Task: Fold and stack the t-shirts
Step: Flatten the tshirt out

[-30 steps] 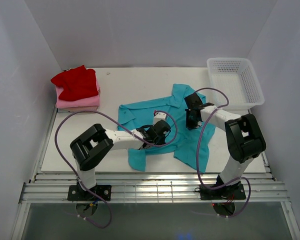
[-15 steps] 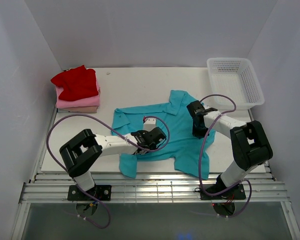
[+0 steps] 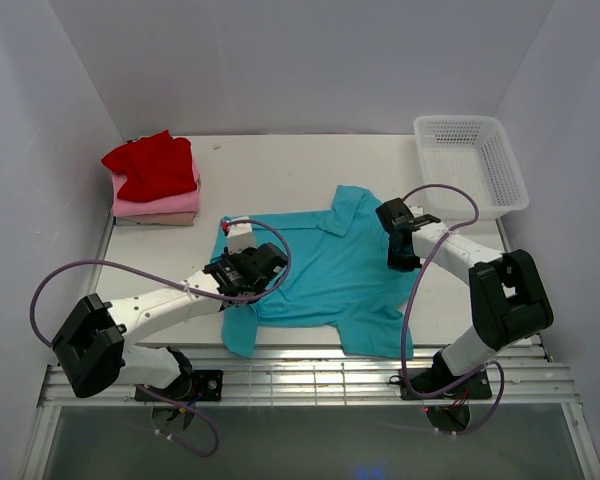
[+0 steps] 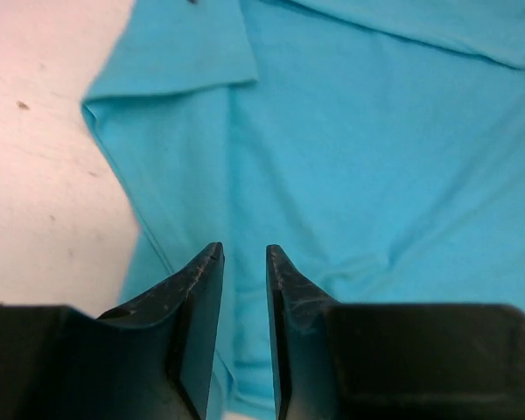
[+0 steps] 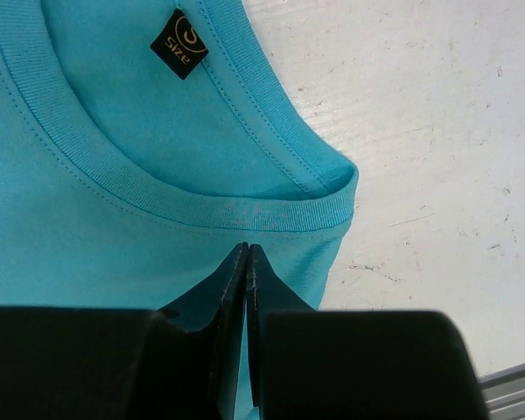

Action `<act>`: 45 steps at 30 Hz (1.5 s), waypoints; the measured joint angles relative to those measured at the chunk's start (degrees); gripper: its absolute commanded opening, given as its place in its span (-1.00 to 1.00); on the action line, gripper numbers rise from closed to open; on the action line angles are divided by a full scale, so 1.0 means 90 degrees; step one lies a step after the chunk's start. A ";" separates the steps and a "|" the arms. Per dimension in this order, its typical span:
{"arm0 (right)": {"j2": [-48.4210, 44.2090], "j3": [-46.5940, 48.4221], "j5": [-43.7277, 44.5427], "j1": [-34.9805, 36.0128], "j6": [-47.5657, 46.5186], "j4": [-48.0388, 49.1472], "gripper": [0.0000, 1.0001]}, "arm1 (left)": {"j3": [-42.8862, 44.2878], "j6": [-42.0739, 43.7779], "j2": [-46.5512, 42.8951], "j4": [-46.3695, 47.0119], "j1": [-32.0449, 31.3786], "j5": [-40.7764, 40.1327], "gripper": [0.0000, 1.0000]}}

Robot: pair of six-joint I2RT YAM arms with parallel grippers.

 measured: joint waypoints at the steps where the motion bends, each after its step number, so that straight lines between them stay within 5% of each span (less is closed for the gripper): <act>1: -0.0019 0.0000 0.0000 0.0000 -0.0002 0.0002 -0.85 | -0.0058 0.0117 -0.0002 0.0112 0.0187 -0.0063 -0.24; 7: -0.0243 -0.0039 -0.0015 0.0000 -0.0019 0.0027 -0.85 | -0.0381 0.1139 0.0418 0.1139 0.1418 0.0022 -0.20; 22: -0.1610 -0.0129 -0.0160 0.0000 -0.0214 0.0061 -0.82 | -0.0335 0.3298 0.1683 0.3655 0.2295 0.0493 -0.18; 45: -0.2188 -0.0175 -0.0289 0.0000 -0.0335 0.0058 -0.79 | -0.0019 0.3813 0.2662 0.4199 0.2526 0.0945 -0.33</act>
